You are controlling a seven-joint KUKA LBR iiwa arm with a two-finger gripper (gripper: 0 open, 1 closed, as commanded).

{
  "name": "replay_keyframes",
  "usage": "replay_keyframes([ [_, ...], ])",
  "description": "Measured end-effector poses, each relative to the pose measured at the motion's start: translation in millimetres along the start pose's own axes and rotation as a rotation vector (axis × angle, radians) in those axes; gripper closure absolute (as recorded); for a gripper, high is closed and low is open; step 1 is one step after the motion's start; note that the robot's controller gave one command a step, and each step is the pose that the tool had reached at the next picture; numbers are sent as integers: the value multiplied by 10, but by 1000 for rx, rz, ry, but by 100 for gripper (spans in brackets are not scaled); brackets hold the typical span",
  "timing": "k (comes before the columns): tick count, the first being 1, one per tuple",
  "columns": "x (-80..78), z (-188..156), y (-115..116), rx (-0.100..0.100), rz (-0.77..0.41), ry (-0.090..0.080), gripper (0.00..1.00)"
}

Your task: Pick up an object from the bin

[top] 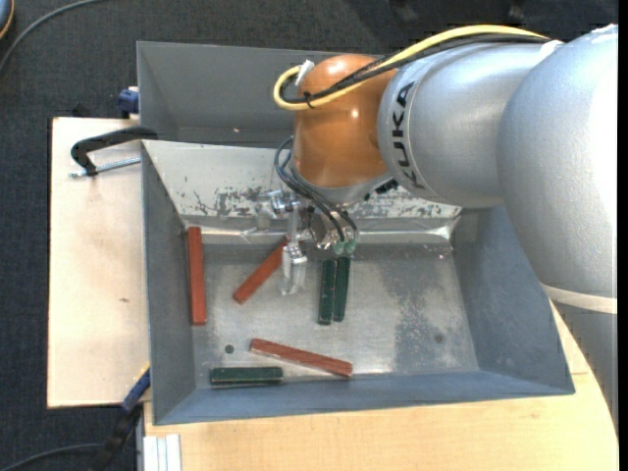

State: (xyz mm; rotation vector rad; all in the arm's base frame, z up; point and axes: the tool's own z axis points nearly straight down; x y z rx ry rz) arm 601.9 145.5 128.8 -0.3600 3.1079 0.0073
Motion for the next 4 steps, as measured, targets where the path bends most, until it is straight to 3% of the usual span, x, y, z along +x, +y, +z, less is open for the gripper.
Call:
replay_keyframes([
  [1,129,597,-160,3,186,16,0],
  [2,113,572,-158,3,184,11,100],
  [3,21,-591,-182,2,205,-3,100],
  [4,316,-1442,-221,2,209,-2,100],
])
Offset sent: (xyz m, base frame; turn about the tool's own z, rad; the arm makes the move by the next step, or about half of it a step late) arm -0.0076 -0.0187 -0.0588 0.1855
